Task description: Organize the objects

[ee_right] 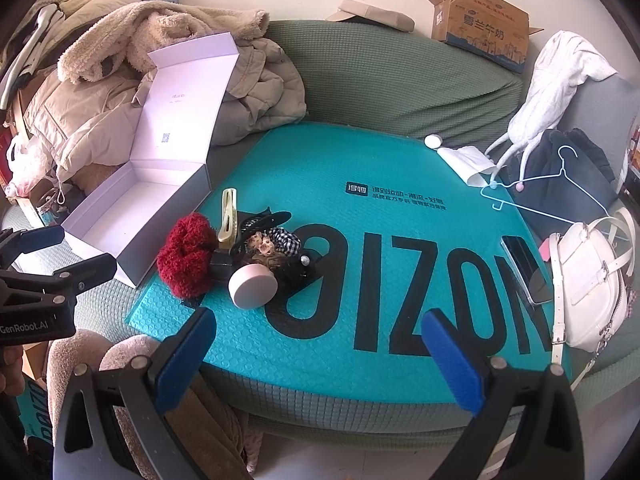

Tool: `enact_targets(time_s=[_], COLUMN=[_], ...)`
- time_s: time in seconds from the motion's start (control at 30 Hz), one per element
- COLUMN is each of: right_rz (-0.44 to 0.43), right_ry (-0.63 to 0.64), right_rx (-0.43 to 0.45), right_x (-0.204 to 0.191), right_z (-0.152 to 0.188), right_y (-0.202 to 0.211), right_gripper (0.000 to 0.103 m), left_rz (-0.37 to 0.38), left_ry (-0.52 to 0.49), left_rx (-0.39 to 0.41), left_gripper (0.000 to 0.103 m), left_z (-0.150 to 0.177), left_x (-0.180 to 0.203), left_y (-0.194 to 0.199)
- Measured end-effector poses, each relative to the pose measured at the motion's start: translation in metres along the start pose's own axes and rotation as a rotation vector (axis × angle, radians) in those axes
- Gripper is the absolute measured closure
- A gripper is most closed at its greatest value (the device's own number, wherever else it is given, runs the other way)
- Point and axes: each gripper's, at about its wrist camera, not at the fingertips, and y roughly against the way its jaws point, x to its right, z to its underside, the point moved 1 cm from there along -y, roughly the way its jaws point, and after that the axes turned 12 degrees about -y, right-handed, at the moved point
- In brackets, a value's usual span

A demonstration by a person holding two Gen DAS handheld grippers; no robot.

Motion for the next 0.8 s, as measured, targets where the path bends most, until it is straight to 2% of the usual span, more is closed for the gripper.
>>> enact_targets(time_s=[0.8], right_rz=[-0.010], right_ry=[-0.007], right_rx=[-0.009], right_x=[0.0026], right_z=[0.0024], right_y=[-0.0052], right_gripper=[0.001], left_rz=[0.012], left_ry=[0.005], left_rx=[-0.004], left_gripper=[0.004], left_z=[0.0017], left_x=[0.0008], left_y=[-0.0031])
